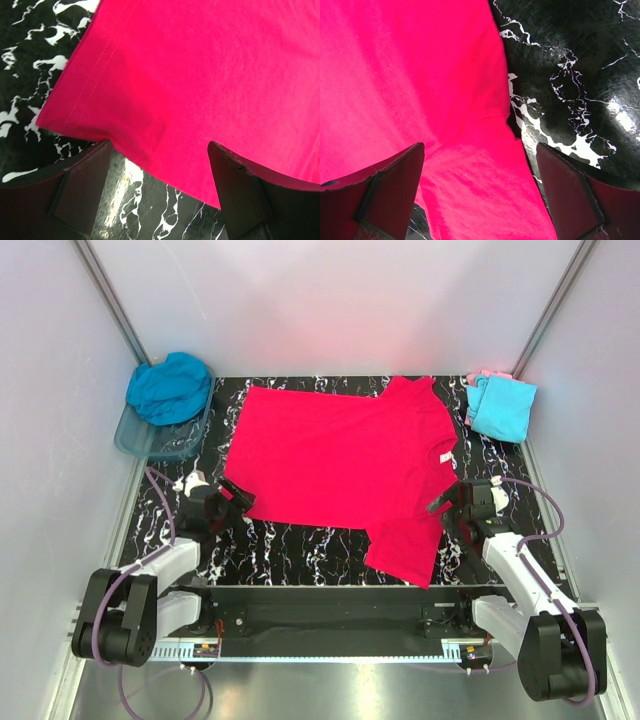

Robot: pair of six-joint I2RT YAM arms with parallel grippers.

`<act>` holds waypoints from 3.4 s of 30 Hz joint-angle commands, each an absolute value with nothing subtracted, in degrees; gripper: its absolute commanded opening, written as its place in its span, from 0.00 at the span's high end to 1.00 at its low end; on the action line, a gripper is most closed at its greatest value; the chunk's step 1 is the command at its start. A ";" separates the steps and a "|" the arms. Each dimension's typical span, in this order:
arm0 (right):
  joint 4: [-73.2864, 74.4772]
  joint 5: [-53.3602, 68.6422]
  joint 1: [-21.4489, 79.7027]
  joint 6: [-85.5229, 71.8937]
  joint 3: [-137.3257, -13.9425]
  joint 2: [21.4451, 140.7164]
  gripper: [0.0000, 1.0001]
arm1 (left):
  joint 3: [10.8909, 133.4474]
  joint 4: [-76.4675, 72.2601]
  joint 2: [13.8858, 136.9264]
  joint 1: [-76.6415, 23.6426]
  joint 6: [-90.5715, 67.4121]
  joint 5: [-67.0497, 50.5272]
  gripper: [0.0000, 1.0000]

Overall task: Fold and stack the t-shirts
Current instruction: Flatten the tshirt out, then fold the tshirt

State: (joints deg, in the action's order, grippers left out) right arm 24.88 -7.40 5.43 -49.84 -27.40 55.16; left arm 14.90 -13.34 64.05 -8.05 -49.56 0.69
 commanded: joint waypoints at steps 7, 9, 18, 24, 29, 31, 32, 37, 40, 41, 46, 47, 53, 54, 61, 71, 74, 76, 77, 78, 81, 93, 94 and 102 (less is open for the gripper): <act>23.73 -6.59 4.75 -51.06 -28.47 54.93 0.00 | 18.90 -7.65 68.73 -9.75 -46.94 3.25 0.26; 23.64 -6.33 4.66 -51.33 -28.65 55.11 0.00 | 19.25 -7.38 68.82 -9.84 -46.67 3.16 0.39; 23.99 -5.80 4.39 -52.03 -28.57 54.84 0.05 | 19.69 -4.83 67.68 -10.90 -46.49 4.66 0.99; 24.08 -4.84 4.22 -52.65 -28.74 54.41 0.14 | 19.16 -2.55 63.73 -11.42 -46.49 5.80 1.00; 24.52 -4.57 4.13 -53.09 -29.09 54.05 0.15 | 19.16 -0.09 58.37 -11.78 -46.49 7.29 1.00; 24.78 -4.66 4.04 -53.09 -29.00 54.05 0.14 | 19.16 1.23 57.48 -11.86 -46.23 8.08 1.00; 24.96 -4.83 3.96 -53.00 -29.00 53.88 0.14 | 19.25 1.14 57.57 -11.87 -46.32 8.26 0.94; 25.75 -5.10 3.78 -52.38 -29.00 53.35 0.12 | 18.72 -2.10 61.52 -11.95 -47.63 5.98 0.46; 25.75 -5.36 3.87 -52.12 -29.27 53.53 0.12 | 18.37 -2.55 62.84 -12.22 -48.08 5.80 0.43; 25.75 -5.45 3.87 -52.03 -29.27 53.61 0.12 | 18.37 -2.46 62.84 -12.22 -48.08 5.71 0.42; 25.75 -5.36 3.78 -52.12 -29.62 53.97 0.12 | 18.54 -1.41 63.54 -12.48 -48.51 5.27 0.36; 25.66 -5.19 3.87 -52.21 -29.62 54.05 0.12 | 18.72 -1.15 63.72 -12.65 -48.43 5.62 0.36; 25.66 -5.01 3.78 -52.03 -29.79 54.05 0.12 | 21.26 -0.70 67.58 -13.36 -49.04 6.85 0.37; 25.58 -4.92 3.87 -52.03 -29.71 54.14 0.12 | 21.79 -0.88 69.07 -13.79 -48.87 7.29 0.38; 25.66 -5.89 3.69 -52.12 -29.71 54.23 0.12 | 25.05 -1.32 73.30 -15.12 -48.43 7.47 0.79; 25.40 -4.49 2.37 -53.52 -29.53 54.84 0.16 | 23.20 -0.53 69.53 -15.56 -47.99 7.21 1.00; 25.49 -4.31 2.11 -53.96 -29.62 54.93 0.17 | 22.85 0.00 66.72 -15.56 -48.08 7.47 1.00; 26.27 -5.36 1.85 -54.66 -29.53 54.76 0.17 | 22.76 2.54 63.82 -15.56 -48.25 7.73 1.00; 27.06 -5.97 1.58 -54.75 -29.36 54.67 0.17 | 22.76 2.98 62.59 -15.56 -48.25 7.73 1.00; 27.16 -6.06 1.50 -54.76 -28.92 54.67 0.17 | 22.68 4.03 60.32 -15.64 -48.43 7.82 1.00; 27.25 -5.54 1.05 -55.11 -29.35 55.63 0.17 | 23.20 5.79 56.53 -15.64 -48.25 8.70 1.00; 21.36 -0.09 0.62 -56.07 -31.11 66.09 0.23 | 22.06 4.57 56.78 -15.64 -47.99 8.61 1.00; 21.27 -0.17 0.70 -56.16 -31.11 66.18 0.24 | 21.54 4.48 56.69 -15.64 -47.99 8.61 1.00; 20.39 -0.17 0.70 -57.13 -29.79 64.87 0.61 | 21.18 4.30 56.95 -15.64 -48.08 8.61 1.00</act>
